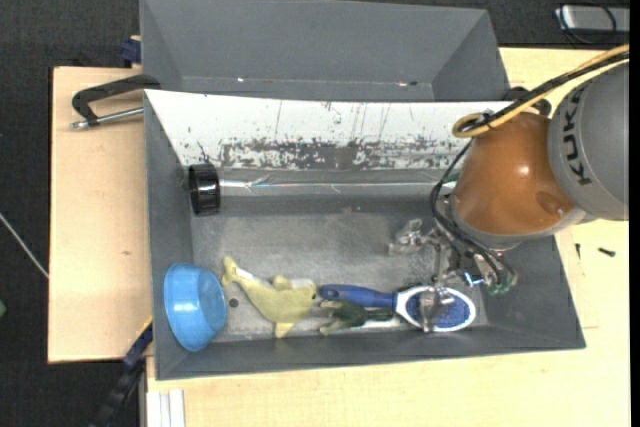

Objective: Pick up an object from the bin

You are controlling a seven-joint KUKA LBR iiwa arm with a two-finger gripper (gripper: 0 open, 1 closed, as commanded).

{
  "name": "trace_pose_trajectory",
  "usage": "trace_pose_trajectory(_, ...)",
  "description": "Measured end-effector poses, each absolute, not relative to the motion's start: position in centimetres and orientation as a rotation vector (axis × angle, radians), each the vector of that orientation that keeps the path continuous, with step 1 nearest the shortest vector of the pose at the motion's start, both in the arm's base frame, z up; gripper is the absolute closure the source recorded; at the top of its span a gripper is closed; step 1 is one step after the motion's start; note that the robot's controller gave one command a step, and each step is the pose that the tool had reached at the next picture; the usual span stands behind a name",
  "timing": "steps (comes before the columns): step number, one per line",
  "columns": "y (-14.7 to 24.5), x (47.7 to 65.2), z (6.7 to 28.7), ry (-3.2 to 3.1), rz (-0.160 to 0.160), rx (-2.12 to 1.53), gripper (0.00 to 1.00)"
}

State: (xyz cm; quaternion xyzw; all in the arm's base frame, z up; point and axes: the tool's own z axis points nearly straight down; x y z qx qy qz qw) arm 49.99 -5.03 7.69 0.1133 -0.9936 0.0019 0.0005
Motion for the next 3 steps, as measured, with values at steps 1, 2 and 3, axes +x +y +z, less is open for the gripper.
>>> trace_pose_trajectory(1, -4.7, 50.0, 7.2, -3.131, 0.0, 0.356, 1.0)
trace_pose_trajectory(2, -3.1, 51.7, 19.6, -3.133, 0.002, 0.382, 1.0)
trace_pose_trajectory(3, -3.2, 51.0, 22.2, -3.131, 0.001, 0.35, 1.0)
